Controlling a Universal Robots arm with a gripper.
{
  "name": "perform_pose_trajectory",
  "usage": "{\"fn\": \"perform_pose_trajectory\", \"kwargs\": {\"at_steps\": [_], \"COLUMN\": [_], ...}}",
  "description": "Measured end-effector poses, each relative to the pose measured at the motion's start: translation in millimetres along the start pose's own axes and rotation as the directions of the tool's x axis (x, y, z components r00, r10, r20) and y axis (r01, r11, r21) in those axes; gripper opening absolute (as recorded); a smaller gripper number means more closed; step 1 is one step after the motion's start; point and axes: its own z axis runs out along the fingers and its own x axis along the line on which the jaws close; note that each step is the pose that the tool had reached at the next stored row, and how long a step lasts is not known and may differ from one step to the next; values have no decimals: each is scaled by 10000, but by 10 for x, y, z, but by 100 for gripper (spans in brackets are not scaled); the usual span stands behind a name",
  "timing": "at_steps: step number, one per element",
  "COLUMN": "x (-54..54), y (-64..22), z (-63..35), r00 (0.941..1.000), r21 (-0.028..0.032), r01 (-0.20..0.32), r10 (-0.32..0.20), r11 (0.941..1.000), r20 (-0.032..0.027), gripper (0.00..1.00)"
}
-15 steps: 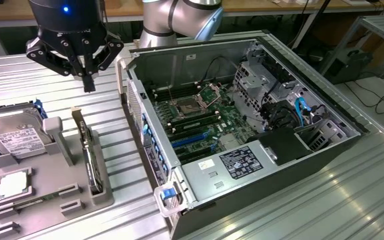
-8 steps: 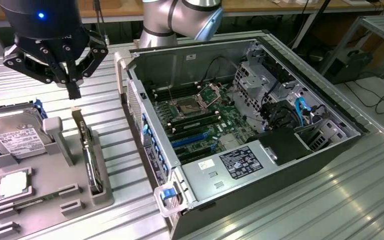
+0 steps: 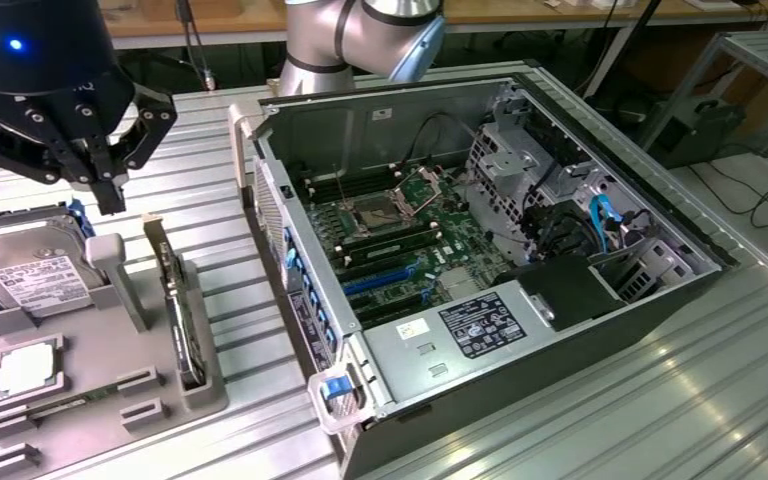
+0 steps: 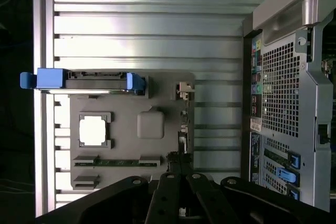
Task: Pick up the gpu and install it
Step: 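Reach for the gpu, then pick up the gpu and move the gpu toward the slot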
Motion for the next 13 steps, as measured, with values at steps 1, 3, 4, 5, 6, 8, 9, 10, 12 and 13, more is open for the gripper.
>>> {"fn": "perform_pose_trajectory", "kwargs": {"at_steps": [1, 3, 4, 5, 6, 8, 9, 10, 12, 13], "x": [0, 0, 0, 0, 0, 0, 0, 0, 0, 0], "y": [0, 0, 0, 0, 0, 0, 0, 0, 0, 0], "z": [0, 0, 0, 0, 0, 0, 0, -1, 0, -1], "r00": [10000, 10000, 10000, 10000, 10000, 10000, 10000, 10000, 10000, 10000], "r21": [0, 0, 0, 0, 0, 0, 0, 1, 0, 0], "r01": [-1, 0, 0, 0, 0, 0, 0, 0, 0, 0], "r10": [1, 0, 0, 0, 0, 0, 0, 0, 0, 0], "r11": [10000, 10000, 10000, 10000, 10000, 10000, 10000, 10000, 10000, 10000], "r20": [1, 0, 0, 0, -1, 0, 0, 0, 0, -1], "gripper": [11, 11, 11, 11, 11, 11, 11, 11, 11, 11]}}
